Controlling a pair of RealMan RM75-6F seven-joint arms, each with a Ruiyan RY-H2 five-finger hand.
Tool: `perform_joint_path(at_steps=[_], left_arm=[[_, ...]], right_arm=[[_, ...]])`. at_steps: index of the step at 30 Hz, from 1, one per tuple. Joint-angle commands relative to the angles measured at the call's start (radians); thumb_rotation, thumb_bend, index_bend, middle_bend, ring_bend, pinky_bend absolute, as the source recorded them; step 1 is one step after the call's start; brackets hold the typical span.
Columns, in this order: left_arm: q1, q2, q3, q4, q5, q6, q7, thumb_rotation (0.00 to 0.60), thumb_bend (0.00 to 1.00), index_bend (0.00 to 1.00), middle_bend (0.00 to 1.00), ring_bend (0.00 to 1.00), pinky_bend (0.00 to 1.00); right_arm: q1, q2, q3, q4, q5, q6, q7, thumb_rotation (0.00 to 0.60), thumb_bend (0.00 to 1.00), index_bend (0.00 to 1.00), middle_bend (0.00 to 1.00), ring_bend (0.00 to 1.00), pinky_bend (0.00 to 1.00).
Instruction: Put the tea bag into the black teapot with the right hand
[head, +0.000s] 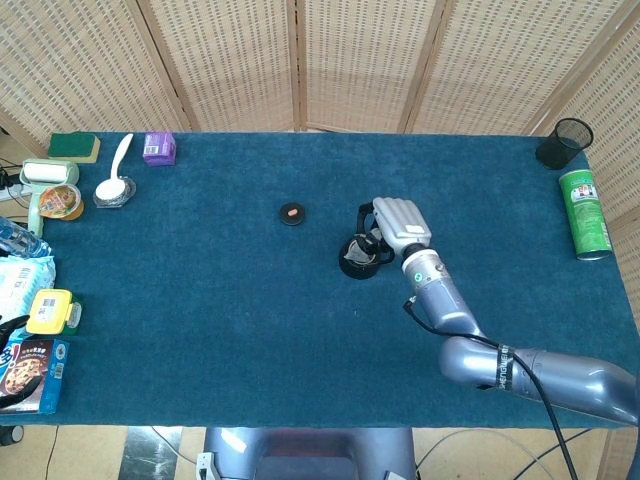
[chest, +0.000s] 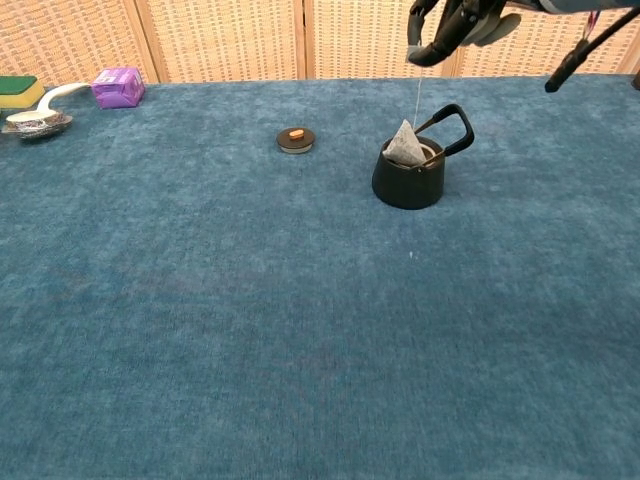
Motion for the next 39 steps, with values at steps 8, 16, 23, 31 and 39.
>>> perform_joint_path(at_steps=[8, 16, 23, 31, 39], left_arm=[[0.002, -0.001, 0.001, -0.001, 0.007, 0.003, -0.001, 0.600, 0.27, 0.12, 0.21, 0.08, 0.15], [0.004, 0.002, -0.001, -0.007, 0.014, 0.013, 0.003, 0.600, 0.26, 0.12, 0.20, 0.08, 0.15], [0.011, 0.008, 0.001, -0.010, 0.013, 0.020, 0.003, 0.600, 0.27, 0.12, 0.20, 0.08, 0.15], [0.011, 0.006, 0.002, -0.010, 0.015, 0.018, 0.004, 0.600, 0.26, 0.12, 0.21, 0.08, 0.15], [0.010, 0.007, 0.001, -0.012, 0.017, 0.017, 0.007, 0.600, 0.27, 0.12, 0.21, 0.08, 0.15]], right_arm=[[-0.022, 0.019, -0.019, -0.072, -0.045, 0.028, -0.015, 0.600, 0.48, 0.66, 1.00, 1.00, 1.00], [-0.033, -0.023, -0.076, -0.117, -0.101, 0.086, -0.087, 0.600, 0.42, 0.54, 1.00, 1.00, 1.00], [-0.024, -0.041, -0.094, -0.122, -0.103, 0.093, -0.137, 0.600, 0.38, 0.28, 1.00, 1.00, 1.00], [-0.019, 0.001, -0.095, -0.166, -0.080, 0.027, -0.139, 0.600, 0.40, 0.22, 1.00, 1.00, 1.00], [0.047, 0.094, -0.104, -0.171, 0.055, -0.178, -0.112, 0.600, 0.60, 0.21, 1.00, 1.00, 1.00]])
